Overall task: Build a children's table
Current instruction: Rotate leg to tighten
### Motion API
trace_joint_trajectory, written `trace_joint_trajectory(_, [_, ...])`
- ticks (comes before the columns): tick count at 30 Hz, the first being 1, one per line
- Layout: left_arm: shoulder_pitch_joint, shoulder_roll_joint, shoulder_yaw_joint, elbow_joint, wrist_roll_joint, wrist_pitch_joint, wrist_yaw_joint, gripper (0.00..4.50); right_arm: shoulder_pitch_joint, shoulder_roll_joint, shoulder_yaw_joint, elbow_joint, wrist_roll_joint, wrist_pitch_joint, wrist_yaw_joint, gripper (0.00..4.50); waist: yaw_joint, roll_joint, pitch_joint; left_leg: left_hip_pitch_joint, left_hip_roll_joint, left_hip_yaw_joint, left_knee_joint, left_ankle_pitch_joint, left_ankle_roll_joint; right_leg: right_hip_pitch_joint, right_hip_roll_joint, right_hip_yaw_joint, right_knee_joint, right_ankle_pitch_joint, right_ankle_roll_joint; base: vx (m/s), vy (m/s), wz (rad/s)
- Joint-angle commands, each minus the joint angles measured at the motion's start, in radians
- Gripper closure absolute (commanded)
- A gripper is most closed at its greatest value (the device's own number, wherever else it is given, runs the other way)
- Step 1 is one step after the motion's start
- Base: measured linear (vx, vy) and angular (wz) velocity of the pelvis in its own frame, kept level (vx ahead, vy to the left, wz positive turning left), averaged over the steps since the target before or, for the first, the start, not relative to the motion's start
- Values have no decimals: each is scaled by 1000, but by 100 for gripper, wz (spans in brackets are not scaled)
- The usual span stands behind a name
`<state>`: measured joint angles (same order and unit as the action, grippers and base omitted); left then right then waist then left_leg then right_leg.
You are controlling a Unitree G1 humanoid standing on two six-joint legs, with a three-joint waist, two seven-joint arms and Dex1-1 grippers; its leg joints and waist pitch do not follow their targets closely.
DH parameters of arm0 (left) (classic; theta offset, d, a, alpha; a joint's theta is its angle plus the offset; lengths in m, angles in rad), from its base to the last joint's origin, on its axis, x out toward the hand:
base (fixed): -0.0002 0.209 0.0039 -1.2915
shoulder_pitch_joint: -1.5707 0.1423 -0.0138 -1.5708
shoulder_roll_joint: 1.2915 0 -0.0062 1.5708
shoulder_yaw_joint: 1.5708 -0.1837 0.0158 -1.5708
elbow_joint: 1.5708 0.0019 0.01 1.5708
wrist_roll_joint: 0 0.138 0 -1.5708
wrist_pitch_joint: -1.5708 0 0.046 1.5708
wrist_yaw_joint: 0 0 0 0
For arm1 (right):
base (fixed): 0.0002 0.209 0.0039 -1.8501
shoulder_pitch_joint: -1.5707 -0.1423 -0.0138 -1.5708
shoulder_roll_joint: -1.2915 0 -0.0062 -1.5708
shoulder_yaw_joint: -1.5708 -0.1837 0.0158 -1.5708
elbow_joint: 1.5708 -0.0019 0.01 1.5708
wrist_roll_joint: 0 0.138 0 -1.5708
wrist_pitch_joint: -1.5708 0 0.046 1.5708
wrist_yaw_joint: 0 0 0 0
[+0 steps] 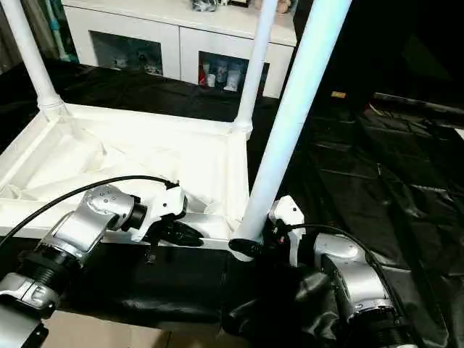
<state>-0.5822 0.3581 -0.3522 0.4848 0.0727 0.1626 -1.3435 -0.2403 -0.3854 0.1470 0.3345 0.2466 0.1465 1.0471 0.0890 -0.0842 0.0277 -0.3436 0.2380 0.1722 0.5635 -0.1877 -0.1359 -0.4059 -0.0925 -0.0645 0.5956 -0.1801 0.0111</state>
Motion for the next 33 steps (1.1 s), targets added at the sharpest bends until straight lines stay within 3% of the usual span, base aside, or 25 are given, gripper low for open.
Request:
trace_joint_trajectory(1, [32,-28,-50,-1,-33,13,-45,450,-7,19,18,15,5,4,-11,183,0,-4,-41,-9,-6,16,-63,-185,62,47,-33,33,-59,-195,-190,0,0,0])
trace_joint_trajectory(3, [23,-52,-40,23,-24,28,3,450,-35,70,-23,83,-9,-4,-136,183,-3,-4,-41,-10,-7,17,-64,-195,55,45,-34,33,-60,-213,-189,0,0,0])
trace_joint_trajectory(4, [0,-89,-22,70,-8,39,83,450,-72,124,-71,165,-23,-13,-272,183,-8,-5,-38,-12,-9,14,-68,-217,43,45,-35,32,-65,-257,-177,0,0,0])
trace_joint_trajectory(7, [-30,-130,-6,127,8,37,164,450,-100,167,-101,217,-28,-21,-366,184,-26,-4,-37,-3,-11,9,-71,-296,5,37,-36,29,-83,-407,-134,-34,1,-1])
trace_joint_trajectory(10, [-64,-178,7,184,22,39,244,450,-129,212,-117,256,-34,-31,-439,184,-27,-6,-35,1,-13,6,-69,-338,17,31,-39,28,-96,-492,-103,-17,1,0])
trace_joint_trajectory(13, [-83,-204,18,212,27,50,297,450,-145,235,-127,276,-36,-41,-480,184,-26,-6,-37,-4,-11,5,-71,-313,23,32,-38,29,-93,-460,-104,0,0,0])
trace_joint_trajectory(14, [-121,-252,46,269,28,65,390,450,-182,275,-143,318,-44,-59,-555,184,-25,-1,-39,-5,-11,6,-70,-300,19,32,-37,30,-87,-426,-115,0,0,0])
trace_joint_trajectory(16, [-148,-288,65,311,29,70,457,450,-212,306,-158,352,-45,-70,-609,184,-25,-2,-43,-8,-12,6,-69,-270,14,38,-34,29,-81,-373,-129,0,0,0])
trace_joint_trajectory(20, [-189,-336,72,388,52,46,531,450,-271,359,-174,411,-41,-85,-659,184,-23,-2,-47,-9,-15,11,-64,-222,25,43,-33,31,-70,-267,-159,0,0,0])
trace_joint_trajectory(22, [-188,-336,65,392,59,36,526,450,-273,360,-172,413,-42,-89,-648,184,-20,-2,-48,-9,-15,13,-63,-199,35,46,-32,31,-68,-230,-169,0,0,0])
trace_joint_trajectory(24, [-174,-324,48,378,63,24,488,450,-258,352,-164,387,-31,-88,-598,128,-19,-4,-47,-11,-15,13,-62,-180,50,49,-31,31,-64,-188,-181,0,0,0])
trace_joint_trajectory(29, [-136,-286,8,338,63,-14,365,450,-203,303,-142,296,5,-65,-421,85,-15,-6,-43,-11,-11,13,-65,-223,76,52,-34,31,-73,-237,-179,0,0,0])
trace_joint_trajectory(31, [-119,-265,-10,315,56,-43,293,450,-168,256,-106,229,14,-33,-321,71,-13,-1,-42,-10,-10,13,-67,-225,78,49,-35,31,-74,-250,-178,0,0,0])
trace_joint_trajectory(33, [-99,-243,-24,283,42,-71,213,450,-129,202,-68,156,19,-9,-238,39,-7,-4,-39,-11,-8,12,-69,-228,79,51,-35,31,-77,-266,-167,0,0,0])
